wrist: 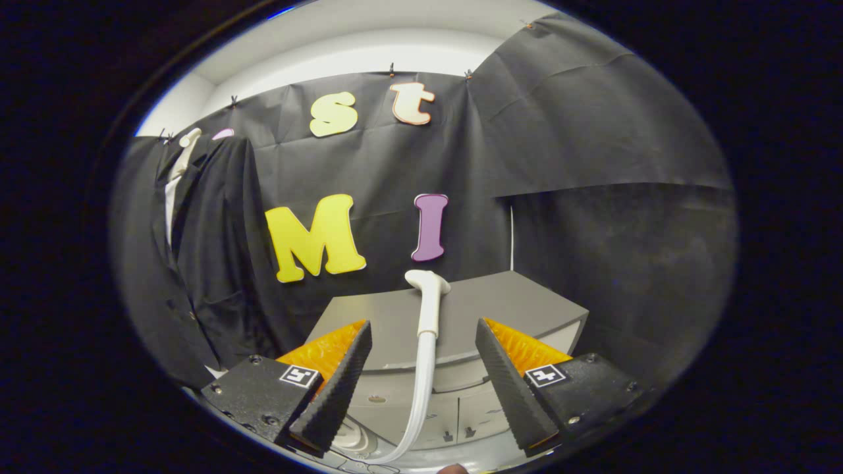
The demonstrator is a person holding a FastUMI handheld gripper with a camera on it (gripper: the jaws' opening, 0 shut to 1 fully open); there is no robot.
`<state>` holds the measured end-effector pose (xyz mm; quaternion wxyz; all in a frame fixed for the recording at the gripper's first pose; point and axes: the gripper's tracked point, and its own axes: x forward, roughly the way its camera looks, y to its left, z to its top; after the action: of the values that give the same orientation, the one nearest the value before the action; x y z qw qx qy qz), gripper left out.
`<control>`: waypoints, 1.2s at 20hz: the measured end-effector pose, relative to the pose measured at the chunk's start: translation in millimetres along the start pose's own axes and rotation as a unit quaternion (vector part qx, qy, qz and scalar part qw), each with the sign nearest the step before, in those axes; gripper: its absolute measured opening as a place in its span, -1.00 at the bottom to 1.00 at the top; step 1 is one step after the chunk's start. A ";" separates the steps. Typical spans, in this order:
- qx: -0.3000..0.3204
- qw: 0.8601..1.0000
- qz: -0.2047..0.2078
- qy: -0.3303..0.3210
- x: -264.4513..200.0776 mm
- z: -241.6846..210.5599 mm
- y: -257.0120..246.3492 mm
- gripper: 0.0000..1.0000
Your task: Iron the clothes twice with a garment steamer, once on the left side and once on the right side.
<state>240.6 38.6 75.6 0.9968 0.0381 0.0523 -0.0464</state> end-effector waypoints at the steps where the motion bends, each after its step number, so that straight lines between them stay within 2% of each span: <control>1: -0.008 1.000 -0.001 -0.003 11.8 5.9 1.2 0.98; 6: -0.004 0.998 0.017 0.054 74.6 0.4 9.9 0.98; 13: 0.014 0.992 -0.008 0.126 158.0 -16.3 -17.1 0.95; 18: 0.049 0.983 0.024 0.176 196.0 -33.4 -19.1 0.91; 24: 0.050 0.976 0.031 0.209 232.2 -47.1 -17.7 0.69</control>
<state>464.1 4.2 2.6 0.9616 0.0985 0.2558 -0.0087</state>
